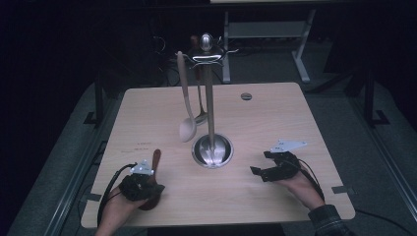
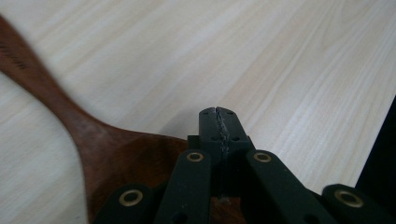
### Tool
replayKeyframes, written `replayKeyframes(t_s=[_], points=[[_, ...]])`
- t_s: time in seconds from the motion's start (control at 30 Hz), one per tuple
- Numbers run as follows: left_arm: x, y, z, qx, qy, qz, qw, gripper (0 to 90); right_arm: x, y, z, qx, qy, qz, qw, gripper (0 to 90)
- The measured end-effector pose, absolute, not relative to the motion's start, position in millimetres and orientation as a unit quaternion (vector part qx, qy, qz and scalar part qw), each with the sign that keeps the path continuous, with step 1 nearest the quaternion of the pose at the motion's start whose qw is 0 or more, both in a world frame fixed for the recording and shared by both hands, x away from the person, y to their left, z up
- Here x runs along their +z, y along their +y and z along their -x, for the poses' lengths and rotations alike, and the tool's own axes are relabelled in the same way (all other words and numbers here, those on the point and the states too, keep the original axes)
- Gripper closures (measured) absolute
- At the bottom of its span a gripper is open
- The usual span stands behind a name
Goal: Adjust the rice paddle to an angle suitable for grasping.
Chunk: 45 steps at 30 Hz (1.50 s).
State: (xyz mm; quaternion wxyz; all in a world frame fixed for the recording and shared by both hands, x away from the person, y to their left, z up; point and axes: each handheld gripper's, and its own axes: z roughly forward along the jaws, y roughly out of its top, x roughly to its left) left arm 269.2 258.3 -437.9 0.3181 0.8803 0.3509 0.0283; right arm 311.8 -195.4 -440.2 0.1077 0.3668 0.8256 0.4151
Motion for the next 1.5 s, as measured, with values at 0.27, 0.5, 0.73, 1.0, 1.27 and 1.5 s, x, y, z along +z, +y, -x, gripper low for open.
replayKeyframes(t_s=[0.27, 0.5, 0.73, 1.0, 1.27, 1.5], points=[[-437.6, 276.9, -300.4, 0.057, 0.399, -0.853, 0.331, 89.9, -446.0, -204.1, -306.3, 0.406, 0.826, -0.373, 0.114, 16.8], [-431.3, 291.5, -327.6, 0.089, 0.431, -0.838, 0.324, 89.9, -454.0, -211.9, -300.0, 0.398, 0.826, -0.377, 0.126, 14.6], [-442.7, 297.7, -348.0, 0.094, 0.459, -0.833, 0.295, 89.9, -458.2, -216.8, -295.5, 0.394, 0.826, -0.38, 0.132, 14.0], [-445.4, 284.4, -348.0, 0.085, 0.441, -0.845, 0.291, 89.9, -457.6, -216.9, -296.9, 0.398, 0.824, -0.38, 0.134, 14.0], [-444.5, 262.0, -343.6, 0.071, 0.407, -0.862, 0.293, 89.9, -458.4, -212.8, -296.7, 0.394, 0.83, -0.371, 0.134, 13.9], [-443.9, 242.9, -337.9, 0.052, 0.383, -0.872, 0.3, 89.8, -458.9, -212.1, -297.0, 0.394, 0.831, -0.37, 0.134, 14.0]])
